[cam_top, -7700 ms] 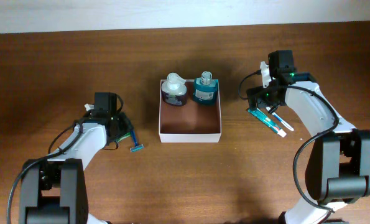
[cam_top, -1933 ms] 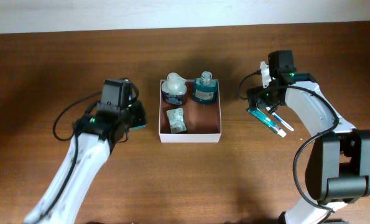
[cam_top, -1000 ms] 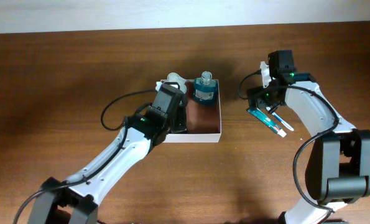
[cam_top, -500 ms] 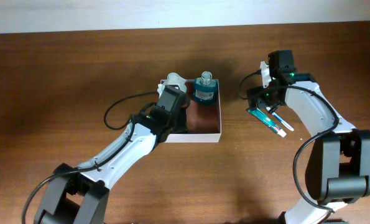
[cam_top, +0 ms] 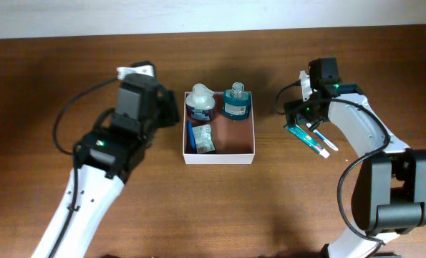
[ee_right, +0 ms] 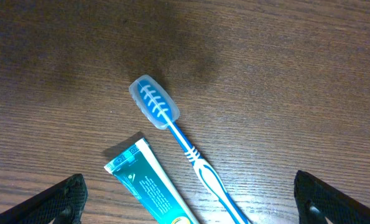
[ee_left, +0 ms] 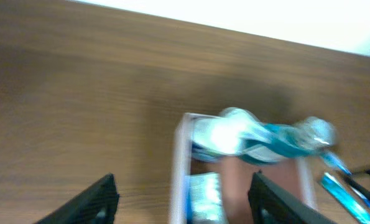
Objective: Pack container
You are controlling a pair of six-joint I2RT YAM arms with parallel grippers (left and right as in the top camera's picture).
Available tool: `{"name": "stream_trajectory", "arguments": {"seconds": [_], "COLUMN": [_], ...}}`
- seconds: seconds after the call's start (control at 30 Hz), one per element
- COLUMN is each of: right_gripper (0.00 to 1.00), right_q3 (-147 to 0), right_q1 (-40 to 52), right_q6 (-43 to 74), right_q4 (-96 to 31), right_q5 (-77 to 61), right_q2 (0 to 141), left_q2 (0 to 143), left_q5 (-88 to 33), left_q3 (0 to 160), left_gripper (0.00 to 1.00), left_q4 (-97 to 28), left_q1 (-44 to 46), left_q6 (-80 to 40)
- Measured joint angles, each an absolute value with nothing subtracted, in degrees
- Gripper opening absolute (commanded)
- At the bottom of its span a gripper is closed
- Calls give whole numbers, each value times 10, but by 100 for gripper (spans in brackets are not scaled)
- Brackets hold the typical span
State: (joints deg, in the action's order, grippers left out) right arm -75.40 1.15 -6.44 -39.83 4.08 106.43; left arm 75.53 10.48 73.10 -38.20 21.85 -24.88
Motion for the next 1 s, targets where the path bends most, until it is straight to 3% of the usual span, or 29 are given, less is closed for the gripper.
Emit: {"name": "stream_trajectory", "arguments": {"seconds": [0.03, 0.07, 0.33, 0.7, 0.97, 1.0], "right_gripper": [99, 98, 98, 98, 99, 94], "right_q3": [-754, -754, -754, -754, -745, -745], "right_q1": [11, 11, 11, 11, 11, 10], "right_q6": [-65, -65, -65, -66, -241, -247], "right_q4": [-398, -398, -398, -411, -414, -411], "right_q5": [41, 41, 41, 41, -15, -18], "right_q2": [1064, 1064, 1064, 1064, 1064, 1064], "left_q2": [757, 763, 810, 866, 868, 868], "left_q5": [110, 114, 121, 125, 125, 125], "left_q3": [731, 731, 731, 731, 731, 731], "left_gripper": [97, 99, 99, 99, 99, 99], "left_q4": [-390, -401, -435, -440, -440, -440], "left_q1": [200, 178, 114, 110, 110, 110], "left_q6": [-248, -248, -247, -247, -247, -247]}}
